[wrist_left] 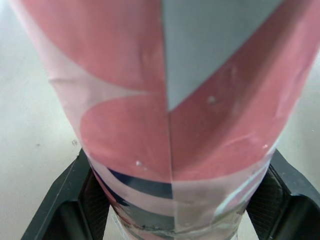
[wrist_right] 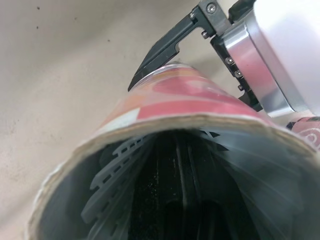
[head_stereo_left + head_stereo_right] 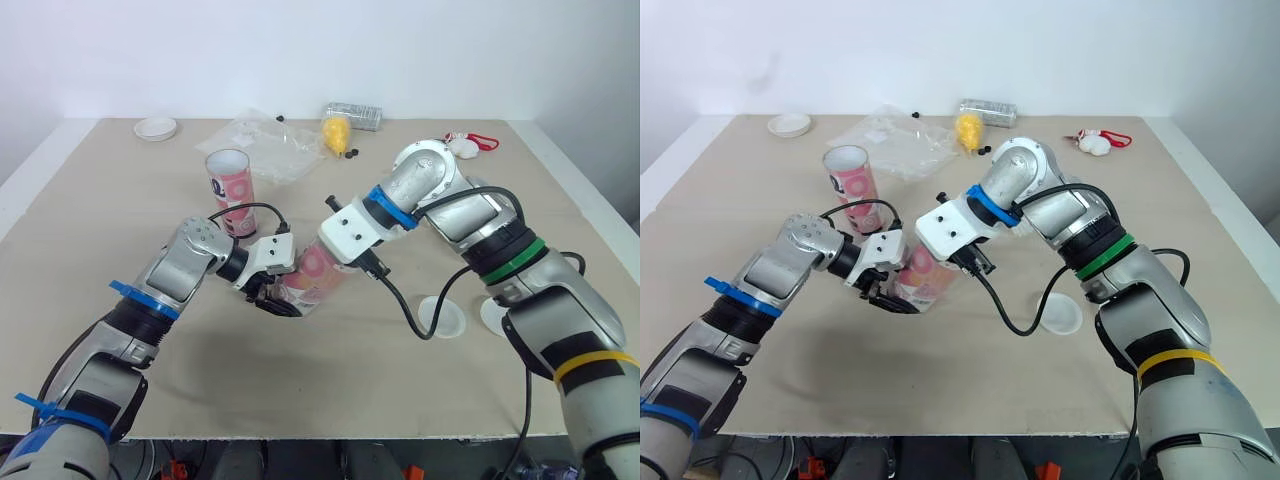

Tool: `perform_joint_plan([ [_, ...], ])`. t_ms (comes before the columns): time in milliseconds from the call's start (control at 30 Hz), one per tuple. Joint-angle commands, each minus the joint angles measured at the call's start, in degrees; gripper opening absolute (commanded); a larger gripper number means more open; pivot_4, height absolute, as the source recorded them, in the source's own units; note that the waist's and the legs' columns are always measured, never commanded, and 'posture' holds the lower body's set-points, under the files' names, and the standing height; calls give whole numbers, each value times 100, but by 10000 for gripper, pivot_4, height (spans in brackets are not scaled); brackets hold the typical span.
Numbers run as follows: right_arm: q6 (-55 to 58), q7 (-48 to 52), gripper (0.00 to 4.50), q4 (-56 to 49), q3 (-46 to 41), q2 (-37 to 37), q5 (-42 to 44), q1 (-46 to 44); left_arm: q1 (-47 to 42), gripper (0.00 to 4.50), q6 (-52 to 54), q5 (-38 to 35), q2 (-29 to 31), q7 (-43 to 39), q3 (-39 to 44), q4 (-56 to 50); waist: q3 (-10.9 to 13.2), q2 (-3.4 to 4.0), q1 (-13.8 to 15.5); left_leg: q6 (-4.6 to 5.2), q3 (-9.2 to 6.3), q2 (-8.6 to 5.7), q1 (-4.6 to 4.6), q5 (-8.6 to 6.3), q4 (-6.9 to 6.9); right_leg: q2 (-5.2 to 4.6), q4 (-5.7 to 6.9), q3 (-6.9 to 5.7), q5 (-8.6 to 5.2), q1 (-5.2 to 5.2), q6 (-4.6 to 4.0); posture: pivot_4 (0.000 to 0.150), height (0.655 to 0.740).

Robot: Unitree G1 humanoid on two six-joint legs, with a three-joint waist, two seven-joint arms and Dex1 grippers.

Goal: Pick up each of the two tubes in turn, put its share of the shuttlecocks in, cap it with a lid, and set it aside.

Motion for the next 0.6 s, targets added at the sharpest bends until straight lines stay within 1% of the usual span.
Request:
perform_joint_plan([
  [33, 597, 255, 1443, -366, -374, -362, 832, -300, 164, 30903, -63, 20, -17, 108, -52, -87, 0, 0, 11, 0, -1, -1, -2, 0, 0, -1, 0, 0, -1, 0, 0, 1500, 7400],
  [167, 1272, 255, 1443, -644, -742, -917, 1579, -349, 323, 30903, -245, 20, -44, 232, 15, -50, 0, 1, 20, 0, -3, -6, -5, 0, -1, -6, -1, 1, -1, 0, -2, 1500, 7400],
  [267, 1947, 250, 1443, -581, -1381, -1169, 1871, -399, 432, 30903, -481, 52, -141, 431, 83, 60, 0, 2, 17, 0, -4, -6, -4, 0, -1, -6, -2, 1, -4, 2, 0, 1500, 7400],
  [367, 2555, 57, 1443, -820, -1999, -1585, 2107, -150, 605, 30903, -741, -19, -383, 831, 286, 212, 1, 4, 61, 1, -3, -7, -4, 1, 4, -10, -2, 0, -6, 3, -11, 1500, 7400],
  [467, 3405, -461, 1443, -1263, -2666, -1825, 2468, 392, 888, 30903, -1024, -180, -651, 1159, 551, 250, -3, -3, 89, 1, -1, -11, -6, 1, 11, -18, -10, 1, -11, 12, -12, 1500, 7400],
  [567, 3948, -1123, 1443, -1995, -3400, -2101, 2656, 1555, 1355, 30903, -1306, -465, -1042, 1560, 833, 68, -5, -6, 109, 1, 5, -12, -7, 1, 11, -22, -12, 5, -6, 12, -11, 1500, 7400],
  [600, 4086, -1307, 1443, -2222, -3594, -2161, 2695, 1918, 1502, 30903, -1398, -520, -1138, 1649, 868, -16, -4, -5, 113, 1, 6, -12, -10, 1, 11, -21, -12, 5, 3, 10, 5, 1500, 7400],
])
